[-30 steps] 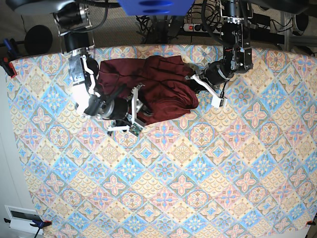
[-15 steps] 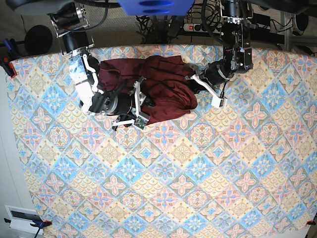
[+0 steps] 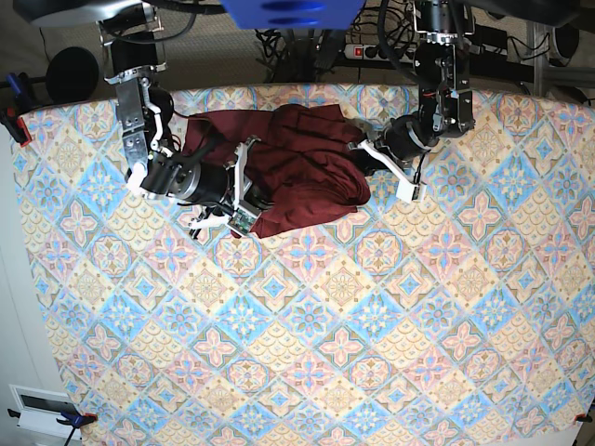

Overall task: Layout the t-shirt on the table in an organized manner, then fold the t-shirt properly
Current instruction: 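Grasp the bunched red shirt edge with the right gripper and lift it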

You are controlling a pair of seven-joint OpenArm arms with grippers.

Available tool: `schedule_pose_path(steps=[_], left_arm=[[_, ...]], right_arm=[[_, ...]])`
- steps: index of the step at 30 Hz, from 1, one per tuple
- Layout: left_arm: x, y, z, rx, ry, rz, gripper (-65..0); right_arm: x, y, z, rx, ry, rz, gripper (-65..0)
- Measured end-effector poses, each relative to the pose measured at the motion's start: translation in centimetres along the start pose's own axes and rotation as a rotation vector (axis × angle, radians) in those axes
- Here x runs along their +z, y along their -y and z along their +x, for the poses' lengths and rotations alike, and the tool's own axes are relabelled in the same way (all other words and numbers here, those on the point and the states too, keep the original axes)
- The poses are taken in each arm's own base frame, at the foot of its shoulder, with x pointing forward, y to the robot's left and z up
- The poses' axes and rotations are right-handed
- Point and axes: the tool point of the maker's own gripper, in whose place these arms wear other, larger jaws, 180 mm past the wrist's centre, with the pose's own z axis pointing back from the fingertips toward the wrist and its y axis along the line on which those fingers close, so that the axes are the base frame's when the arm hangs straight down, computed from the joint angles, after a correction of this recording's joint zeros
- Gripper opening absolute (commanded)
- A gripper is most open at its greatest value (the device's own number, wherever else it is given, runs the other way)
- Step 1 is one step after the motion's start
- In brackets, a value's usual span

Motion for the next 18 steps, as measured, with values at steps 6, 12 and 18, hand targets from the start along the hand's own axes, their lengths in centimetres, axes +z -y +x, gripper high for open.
schedule_pose_path(steps=[6, 12, 18], left_arm=[[0.0, 0.0, 0.0, 0.0, 0.0, 0.0, -64.8], [0.0, 0.0, 0.0, 0.0, -0.001, 0.0, -64.8], [0.0, 0.0, 0.0, 0.0, -0.001, 0.001, -64.8]], right_arm=[[-0.7, 1.3, -1.6, -0.033, -0.051, -0.007, -42.1], [-1.0, 3.2, -0.1, -0.026, -0.024, -0.028, -36.7], [-1.4, 3.3, -1.2, -0.047, -0.057, -0.019, -36.7]])
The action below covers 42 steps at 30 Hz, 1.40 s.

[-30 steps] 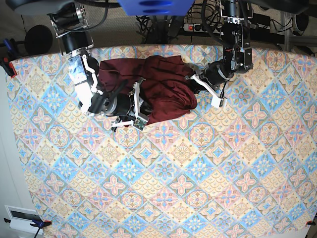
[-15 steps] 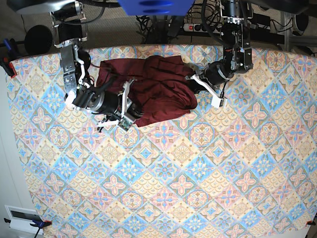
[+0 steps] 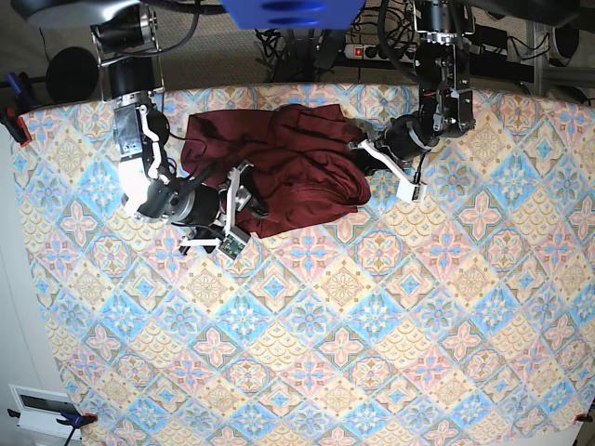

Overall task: Layout the t-shirt on the table in an organized manner, then fold the t-shirt properly
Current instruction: 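Grasp the bunched red shirt edge with the right gripper and lift it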

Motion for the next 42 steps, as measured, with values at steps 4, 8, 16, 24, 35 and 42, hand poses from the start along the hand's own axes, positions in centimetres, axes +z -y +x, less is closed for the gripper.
schedule_pose_path(steps=[4, 8, 16, 24, 35, 42], left_arm=[[0.0, 0.0, 0.0, 0.001, 0.0, 0.0, -64.8], [0.0, 0.0, 0.0, 0.0, 0.0, 0.0, -64.8], [0.0, 0.0, 0.0, 0.0, 0.0, 0.0, -64.8], [0.0, 0.0, 0.1, 0.0, 0.0, 0.001, -64.8], [0.0, 0.0, 0.1, 0.0, 0.0, 0.001, -64.8], [0.0, 0.0, 0.1, 0.0, 0.0, 0.001, -64.8]], right_arm=[[-1.0, -1.5, -0.2, 0.02, -0.018, 0.048, -36.7], [-2.2, -4.0, -0.9, 0.043, -0.05, 0.119, -36.9], [-2.2, -4.1, -1.0, 0.045, -0.05, 0.122, -58.2], [2.0, -1.4, 1.2, 0.039, 0.06, -0.024, -65.0], [4.3, 2.1, 0.8, -0.029, 0.086, -0.138, -65.0], [4.9, 0.5, 2.3, 0.025, 0.12, -0.123, -65.0]])
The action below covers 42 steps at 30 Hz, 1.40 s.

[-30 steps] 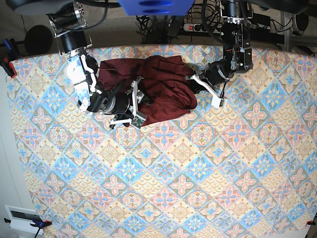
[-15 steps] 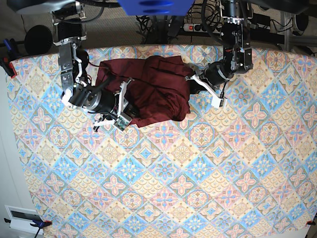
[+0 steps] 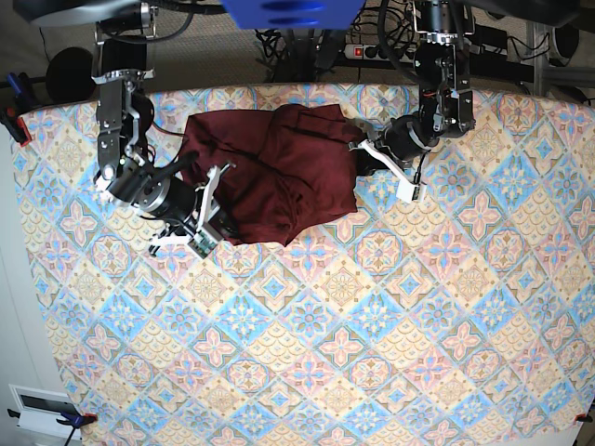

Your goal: Layout the t-shirt on the table in an organized manner, then fold the t-shirt properly

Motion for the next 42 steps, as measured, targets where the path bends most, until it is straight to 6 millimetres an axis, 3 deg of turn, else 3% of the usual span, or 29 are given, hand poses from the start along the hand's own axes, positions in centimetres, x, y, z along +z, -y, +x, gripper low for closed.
schedule_pose_path(steps=[2, 6, 10, 14, 17, 23, 29, 33, 37, 39, 42], left_arm=[[0.0, 0.0, 0.0, 0.0, 0.0, -0.001, -64.8], [0.0, 0.0, 0.0, 0.0, 0.0, 0.0, -64.8], [0.0, 0.0, 0.0, 0.0, 0.0, -0.001, -64.8], [0.0, 0.0, 0.0, 0.0, 0.0, -0.001, -64.8], [0.0, 0.0, 0.0, 0.0, 0.0, -0.001, -64.8], [0.0, 0.0, 0.0, 0.0, 0.0, 0.0, -64.8], [1.2, 0.1, 0.9, 0.013, 0.026, 0.005, -64.8], [2.8, -1.0, 2.8, 0.11, 0.103, -0.024, -64.8], [4.3, -1.7, 4.7, 0.146, 0.152, -0.058, -64.7], [5.0, -1.2, 5.6, 0.127, 0.168, -0.081, -64.6], [5.9, 0.9, 8.8, 0.08, 0.243, -0.144, -64.3]], right_arm=[[-0.1, -2.5, 0.2, -0.021, 0.037, 0.067, -65.0], [-0.4, -6.6, -2.7, -0.064, -0.042, 0.161, -65.0], [-1.5, -10.0, -0.4, -0.035, 0.021, 0.252, -65.0], [-2.2, -14.9, -0.7, 0.044, -0.012, 0.373, -65.0], [-2.5, -16.0, -1.1, 0.107, -0.046, 0.388, -63.1], [-2.9, -17.8, -1.8, 0.2, -0.089, 0.407, -53.0], [-2.7, -20.5, -2.0, 0.251, -0.093, 0.48, -52.8], [-2.7, -20.6, -1.7, 0.263, -0.084, 0.486, -52.8], [-2.4, -17.1, -0.8, 0.215, -0.054, 0.384, -52.8], [-2.4, -15.1, -0.9, 0.191, -0.054, 0.329, -52.9], [-2.3, -13.2, -0.6, 0.167, -0.034, 0.277, -52.9]])
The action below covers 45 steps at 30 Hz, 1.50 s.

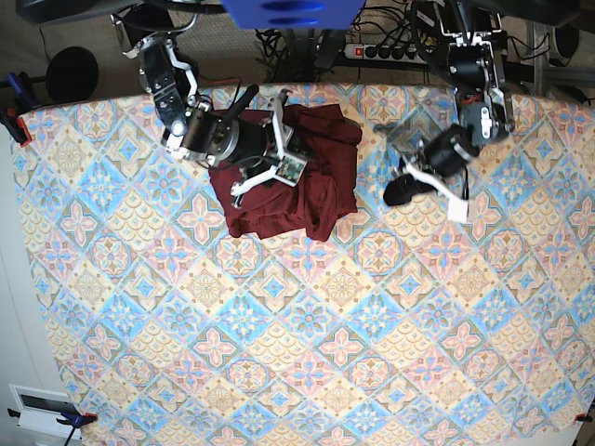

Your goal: Layout the t-shirt on the table in an organized manner, then fold the t-shirt properly

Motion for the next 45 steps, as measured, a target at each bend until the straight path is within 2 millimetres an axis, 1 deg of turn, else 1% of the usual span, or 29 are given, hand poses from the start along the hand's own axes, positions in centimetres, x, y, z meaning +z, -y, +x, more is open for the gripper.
schedule_pose_path(steps=[2, 3, 5, 6, 7, 10, 13, 16, 19, 22, 25, 28, 29, 30, 32, 33, 34, 36, 38, 39, 41, 43, 45], left_arm=[[-0.5, 0.9, 1.9, -0.026, 0.035, -0.023, -64.3], [-0.8, 1.2, 2.3, -0.033, 0.042, -0.031, -64.3], [-1.4, 0.8, 2.7, -0.014, 0.041, -0.037, -63.3], [-1.9, 0.4, 2.4, -0.006, 0.022, -0.021, -61.8], [-2.5, 0.4, 2.0, -0.003, 0.001, -0.022, -60.1], [-4.2, 1.5, 1.7, -0.001, -0.032, -0.064, -53.7], [-5.6, 2.9, 1.4, 0.012, -0.04, -0.1, -46.1], [-6.1, 3.6, 0.1, -0.004, -0.086, -0.113, -39.9], [-6.8, 4.2, -0.7, -0.013, -0.117, -0.13, -37.9], [-8.2, 4.5, -1.5, -0.015, -0.165, -0.138, -38.0], [-9.6, 5.3, -2.5, -0.035, -0.224, -0.155, -38.0], [-10.7, 6.4, -2.8, -0.063, -0.256, -0.176, -39.3], [-10.9, 6.7, -2.9, -0.077, -0.267, -0.181, -41.6], [-10.9, 6.9, -3.0, -0.085, -0.272, -0.185, -45.4], [-10.9, 6.6, -3.2, -0.097, -0.277, -0.172, -56.5], [-10.8, 6.2, -3.3, -0.102, -0.28, -0.163, -63.4], [-10.7, 6.0, -3.4, -0.101, -0.283, -0.157, -65.0], [-10.4, 5.3, -3.4, -0.106, -0.289, -0.143, -63.9], [-9.8, 4.6, -3.1, -0.105, -0.287, -0.135, -65.0], [-9.2, 4.4, -2.8, -0.111, -0.277, -0.131, -65.0], [-7.8, 4.1, -1.5, -0.077, -0.23, -0.147, -65.0], [-6.7, 2.7, -0.1, -0.035, -0.177, -0.124, -65.0], [-5.9, 1.2, 0.3, -0.023, -0.163, -0.09, -64.8]], right_arm=[[0.0, 0.1, -0.1, -0.003, -0.003, -0.004, -52.9], [0.0, 0.1, -0.1, -0.003, -0.004, -0.003, -52.9], [0.2, 0.2, 0.0, -0.014, 0.009, -0.002, -52.9], [0.3, 0.5, -0.1, -0.022, 0.011, -0.014, -52.9], [0.5, 1.1, -0.3, -0.028, 0.008, -0.03, -52.9], [1.3, 2.9, -0.8, -0.052, 0.0, -0.087, -52.9], [2.0, 4.1, -1.4, -0.069, -0.01, -0.126, -52.9], [2.1, 4.2, -1.5, -0.07, -0.012, -0.13, -52.9], [2.0, 4.2, -1.4, -0.07, -0.009, -0.127, -52.9], [2.0, 4.4, -1.2, -0.066, -0.006, -0.132, -52.9], [2.0, 4.3, -1.3, -0.067, -0.006, -0.127, -52.9], [2.0, 4.3, -1.3, -0.069, -0.007, -0.127, -52.9], [1.9, 4.3, -1.3, -0.069, -0.007, -0.127, -52.9], [1.9, 4.2, -1.3, -0.069, -0.007, -0.126, -52.9], [2.0, 4.3, -1.3, -0.07, -0.007, -0.128, -52.9], [2.0, 4.3, -1.3, -0.07, -0.007, -0.127, -52.9], [2.0, 4.3, -1.4, -0.07, -0.009, -0.127, -52.9], [1.9, 4.3, -1.3, -0.07, -0.006, -0.128, -52.9], [1.9, 4.3, -1.2, -0.071, -0.002, -0.128, -52.9], [1.9, 4.4, -1.2, -0.071, -0.002, -0.128, -52.9], [1.8, 4.4, -1.4, -0.077, -0.005, -0.127, -52.9], [1.5, 4.2, -1.8, -0.089, -0.016, -0.116, -52.9], [1.2, 4.1, -2.6, -0.103, -0.035, -0.108, -52.9]])
